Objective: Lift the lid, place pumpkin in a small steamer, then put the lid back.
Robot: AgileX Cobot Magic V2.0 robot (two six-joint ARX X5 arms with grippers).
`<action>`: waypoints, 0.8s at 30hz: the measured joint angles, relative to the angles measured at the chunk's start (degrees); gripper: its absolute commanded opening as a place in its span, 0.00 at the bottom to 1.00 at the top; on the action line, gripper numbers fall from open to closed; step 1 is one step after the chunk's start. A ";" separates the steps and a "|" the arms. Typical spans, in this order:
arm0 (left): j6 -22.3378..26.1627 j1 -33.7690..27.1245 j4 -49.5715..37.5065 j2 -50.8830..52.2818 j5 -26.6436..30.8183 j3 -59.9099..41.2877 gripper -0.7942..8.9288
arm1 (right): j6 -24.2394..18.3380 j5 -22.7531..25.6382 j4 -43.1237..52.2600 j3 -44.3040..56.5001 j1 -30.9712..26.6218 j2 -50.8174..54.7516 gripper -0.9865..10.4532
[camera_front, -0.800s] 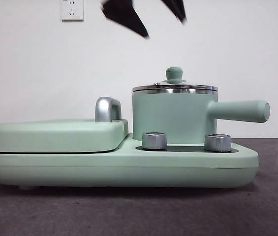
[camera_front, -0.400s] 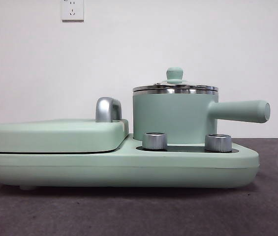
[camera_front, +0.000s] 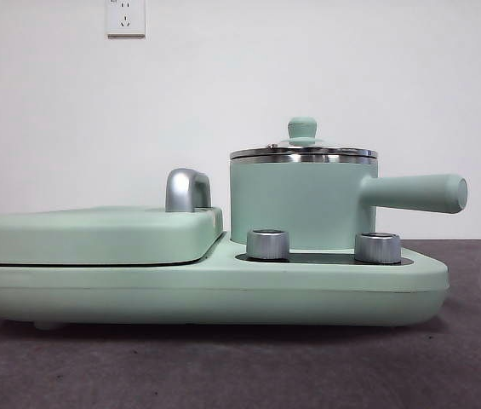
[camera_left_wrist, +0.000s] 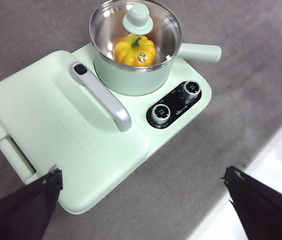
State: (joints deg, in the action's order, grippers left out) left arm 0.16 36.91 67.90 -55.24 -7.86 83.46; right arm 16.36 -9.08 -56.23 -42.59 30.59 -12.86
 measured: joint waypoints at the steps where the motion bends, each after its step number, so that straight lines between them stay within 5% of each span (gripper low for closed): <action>1: -0.55 0.00 -1.44 2.75 0.00 -2.60 0.63 | 0.00 -0.07 0.00 0.00 0.00 0.00 0.51; 14: -7.65 0.00 -12.39 30.99 0.00 -30.71 0.62 | -0.02 -4.85 0.55 0.00 0.02 0.00 0.51; 16: -7.96 0.00 -12.20 31.80 0.02 -31.87 0.48 | -0.02 -4.85 1.51 0.00 0.02 0.00 0.44; 18: -8.02 0.00 -12.66 32.13 0.00 -31.89 0.10 | -0.02 -5.66 2.32 0.00 0.02 0.00 0.13; 24: -8.57 0.00 -13.33 32.17 0.02 -31.89 0.10 | -1.14 -5.18 3.30 0.00 0.00 0.00 0.10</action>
State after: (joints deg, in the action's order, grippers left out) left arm -8.40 36.91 54.57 -23.07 -7.84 51.57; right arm 15.22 -14.26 -52.93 -42.59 30.59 -12.86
